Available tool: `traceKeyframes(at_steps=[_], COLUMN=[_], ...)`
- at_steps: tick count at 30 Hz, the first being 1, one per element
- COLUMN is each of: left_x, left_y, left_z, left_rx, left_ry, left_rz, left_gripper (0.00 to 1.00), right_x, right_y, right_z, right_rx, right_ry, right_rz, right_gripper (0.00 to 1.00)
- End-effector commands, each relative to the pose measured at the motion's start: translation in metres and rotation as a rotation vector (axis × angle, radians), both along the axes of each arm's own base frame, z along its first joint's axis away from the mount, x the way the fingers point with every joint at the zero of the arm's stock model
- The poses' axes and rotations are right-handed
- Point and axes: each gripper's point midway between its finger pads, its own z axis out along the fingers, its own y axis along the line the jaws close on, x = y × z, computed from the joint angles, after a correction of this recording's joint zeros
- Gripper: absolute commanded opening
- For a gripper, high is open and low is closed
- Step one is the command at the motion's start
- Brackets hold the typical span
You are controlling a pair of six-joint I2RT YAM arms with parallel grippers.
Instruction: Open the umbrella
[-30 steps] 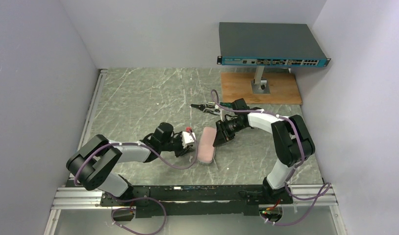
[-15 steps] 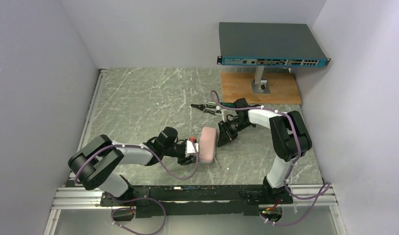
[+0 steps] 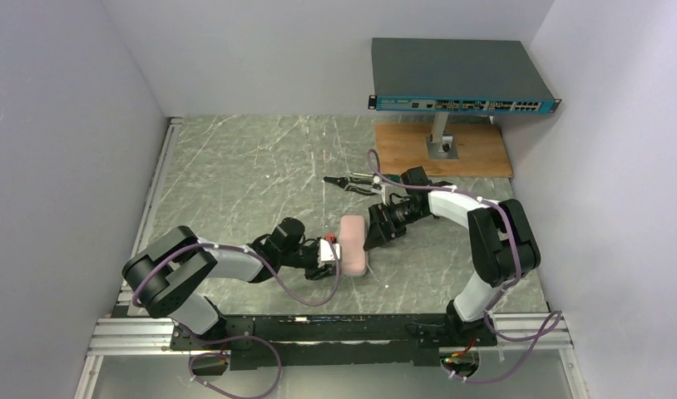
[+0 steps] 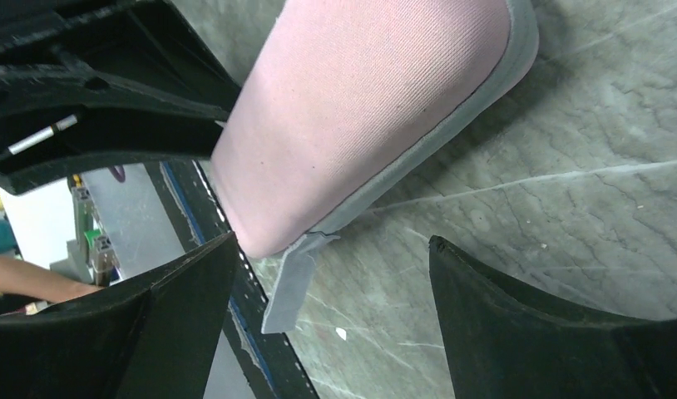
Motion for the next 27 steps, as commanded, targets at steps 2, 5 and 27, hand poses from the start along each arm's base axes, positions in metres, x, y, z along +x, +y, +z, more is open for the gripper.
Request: traceKeyframes(at_steps=[2,5,27], left_x=[-0.001,-0.005,-0.002], left_y=[-0.004,-0.004,0.0], left_z=[-0.004,-0.01,-0.001], left_rx=[0.016,0.034,0.092], left_ry=[0.026,0.054,0.064], left_rz=[0.027,0.035,0.127], left_gripper=[0.46,0.47,0.48], right_x=[0.018,0.018,0.017], right_y=[0.009,0.011,0.034], right_z=[0.021,0.018,-0.001], right_rx=[0.044,0.018,0.035], right_ry=[-0.031,-0.03,0.058], right_rz=[-0.15,-0.19,-0.27], right_gripper=[0.87,0.88,0.69])
